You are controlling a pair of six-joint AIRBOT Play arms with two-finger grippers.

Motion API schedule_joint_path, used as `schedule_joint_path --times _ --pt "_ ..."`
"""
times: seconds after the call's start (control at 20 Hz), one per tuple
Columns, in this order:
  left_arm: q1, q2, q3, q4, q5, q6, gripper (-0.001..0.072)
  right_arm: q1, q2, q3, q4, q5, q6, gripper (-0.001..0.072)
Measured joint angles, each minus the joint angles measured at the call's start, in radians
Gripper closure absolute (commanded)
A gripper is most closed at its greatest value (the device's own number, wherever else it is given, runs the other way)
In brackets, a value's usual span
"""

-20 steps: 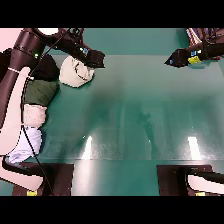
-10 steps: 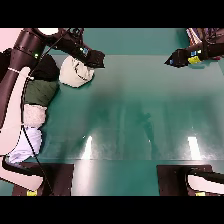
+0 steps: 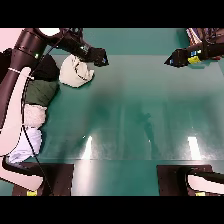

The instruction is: Fold the shirts.

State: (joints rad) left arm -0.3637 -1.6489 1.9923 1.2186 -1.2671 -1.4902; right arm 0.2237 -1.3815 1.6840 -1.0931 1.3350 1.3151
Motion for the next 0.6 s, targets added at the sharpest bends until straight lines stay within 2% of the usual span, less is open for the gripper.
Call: schedule_joint_path --times 0.15,0.25,0.4,0.6 --pt "0.024 -0.008 -0.022 0.264 0.035 -0.097 0.0032 0.000 0.000 0.000 0.001 0.003 0.000 0.0694" --pt "0.079 -0.023 -0.057 0.365 0.058 -0.170 0.0032 0.000 0.000 0.000 0.001 0.005 0.000 0.0694" --pt "0.172 -0.069 -0.109 0.371 0.096 -0.237 0.0032 0.000 0.000 0.000 0.002 0.006 0.000 0.0694" --pt "0.233 -0.164 -0.138 0.296 0.146 -0.268 0.0033 0.000 0.000 0.000 0.002 0.007 0.000 0.0694"
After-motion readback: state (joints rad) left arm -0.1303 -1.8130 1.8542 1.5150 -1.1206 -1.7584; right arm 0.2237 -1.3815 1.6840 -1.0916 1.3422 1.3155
